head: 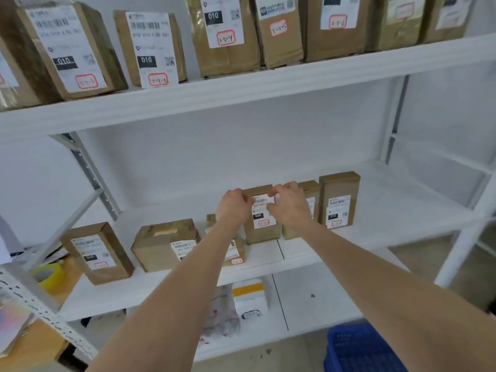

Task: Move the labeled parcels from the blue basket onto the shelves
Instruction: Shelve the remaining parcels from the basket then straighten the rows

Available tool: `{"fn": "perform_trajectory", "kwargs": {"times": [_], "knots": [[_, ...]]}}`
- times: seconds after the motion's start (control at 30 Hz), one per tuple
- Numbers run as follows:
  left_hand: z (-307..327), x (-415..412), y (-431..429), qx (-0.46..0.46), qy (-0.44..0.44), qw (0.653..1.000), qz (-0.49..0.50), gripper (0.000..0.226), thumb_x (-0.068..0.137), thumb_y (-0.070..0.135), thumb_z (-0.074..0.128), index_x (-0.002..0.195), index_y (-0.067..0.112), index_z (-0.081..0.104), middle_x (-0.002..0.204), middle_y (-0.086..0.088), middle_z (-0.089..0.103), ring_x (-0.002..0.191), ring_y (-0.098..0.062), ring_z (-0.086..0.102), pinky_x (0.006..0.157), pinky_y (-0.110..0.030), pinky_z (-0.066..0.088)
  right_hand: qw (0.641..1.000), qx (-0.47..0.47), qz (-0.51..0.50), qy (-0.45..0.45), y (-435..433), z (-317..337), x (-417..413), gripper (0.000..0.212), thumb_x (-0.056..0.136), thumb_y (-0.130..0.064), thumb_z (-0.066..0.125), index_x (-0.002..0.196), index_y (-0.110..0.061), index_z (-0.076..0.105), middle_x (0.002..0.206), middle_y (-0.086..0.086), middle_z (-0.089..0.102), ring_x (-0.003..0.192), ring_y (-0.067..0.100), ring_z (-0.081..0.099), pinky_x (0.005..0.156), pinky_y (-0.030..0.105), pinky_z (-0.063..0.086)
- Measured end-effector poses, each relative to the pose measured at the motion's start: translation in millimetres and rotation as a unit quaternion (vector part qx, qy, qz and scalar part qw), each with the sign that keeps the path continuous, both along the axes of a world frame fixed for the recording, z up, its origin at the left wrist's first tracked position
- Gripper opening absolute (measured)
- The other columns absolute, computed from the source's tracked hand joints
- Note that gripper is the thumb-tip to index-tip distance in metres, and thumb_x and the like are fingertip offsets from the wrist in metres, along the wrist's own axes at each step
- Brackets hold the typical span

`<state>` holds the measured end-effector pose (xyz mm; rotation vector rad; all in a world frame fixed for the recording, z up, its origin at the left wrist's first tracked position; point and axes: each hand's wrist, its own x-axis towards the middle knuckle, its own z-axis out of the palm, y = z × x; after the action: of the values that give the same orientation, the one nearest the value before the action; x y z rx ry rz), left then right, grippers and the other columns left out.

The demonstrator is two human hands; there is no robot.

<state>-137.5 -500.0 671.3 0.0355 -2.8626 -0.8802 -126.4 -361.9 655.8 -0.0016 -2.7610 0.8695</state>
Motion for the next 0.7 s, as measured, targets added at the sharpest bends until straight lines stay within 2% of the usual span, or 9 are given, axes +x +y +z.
{"fn": "perform_trajectory", "kwargs": {"times": [0.17, 0.3, 0.4, 0.47, 0.57, 0.7], "knots": [[-48, -2, 52, -0.016, -0.047, 0.995, -0.082, 0.026, 0.091, 0.019, 0.051, 0.114, 0.015, 0.063, 0.121, -0.006, 0.062, 0.11, -0.024, 0.059, 0.09, -0.032, 0.047, 0.993, -0.029, -0.09, -0.067, 49, -44, 27, 0.029, 0.087, -0.026, 0.059, 0.116, -0.026, 0.06, 0.133, 0.006, 0.039, 0.125, 0.025, 0.037, 0.103, 0.036, 0.039], [-97, 17, 112, -0.003, -0.102, 0.984, -0.145, 0.026, 0.09, 0.016, 0.051, 0.114, 0.015, 0.061, 0.12, -0.005, 0.061, 0.106, -0.025, 0.06, 0.084, -0.032, 0.05, 0.981, -0.034, -0.147, -0.123, 105, -90, 63, 0.031, 0.087, -0.021, 0.057, 0.118, -0.025, 0.058, 0.134, 0.004, 0.038, 0.126, 0.022, 0.035, 0.093, 0.033, 0.044], [-136, 37, 162, -0.011, -0.137, 0.97, -0.202, 0.027, 0.088, 0.016, 0.052, 0.115, 0.016, 0.06, 0.123, -0.006, 0.057, 0.111, -0.022, 0.056, 0.089, -0.03, 0.047, 0.97, -0.037, -0.187, -0.149, 153, -120, 90, 0.031, 0.087, -0.021, 0.058, 0.119, -0.024, 0.057, 0.133, 0.004, 0.038, 0.124, 0.021, 0.035, 0.088, 0.032, 0.046], [-156, 49, 195, -0.022, -0.151, 0.961, -0.232, 0.029, 0.088, 0.015, 0.053, 0.116, 0.014, 0.06, 0.124, -0.008, 0.056, 0.114, -0.023, 0.054, 0.093, -0.032, 0.046, 0.963, -0.027, -0.209, -0.168, 183, -138, 105, 0.032, 0.088, -0.023, 0.059, 0.119, -0.024, 0.057, 0.132, 0.004, 0.039, 0.123, 0.022, 0.036, 0.089, 0.032, 0.046], [-178, 63, 243, -0.023, -0.176, 0.951, -0.252, 0.029, 0.088, 0.015, 0.053, 0.116, 0.014, 0.059, 0.124, -0.007, 0.055, 0.112, -0.024, 0.055, 0.091, -0.036, 0.05, 0.955, -0.02, -0.233, -0.185, 228, -157, 123, 0.031, 0.088, -0.022, 0.058, 0.119, -0.023, 0.056, 0.132, 0.006, 0.04, 0.123, 0.024, 0.037, 0.093, 0.035, 0.046], [-195, 78, 299, -0.038, -0.197, 0.944, -0.261, 0.028, 0.089, 0.014, 0.052, 0.117, 0.015, 0.058, 0.124, -0.007, 0.055, 0.111, -0.022, 0.054, 0.092, -0.031, 0.046, 0.947, -0.026, -0.245, -0.206, 284, -169, 138, 0.031, 0.089, -0.017, 0.055, 0.119, -0.022, 0.056, 0.131, 0.007, 0.04, 0.122, 0.025, 0.037, 0.089, 0.038, 0.049]]}}
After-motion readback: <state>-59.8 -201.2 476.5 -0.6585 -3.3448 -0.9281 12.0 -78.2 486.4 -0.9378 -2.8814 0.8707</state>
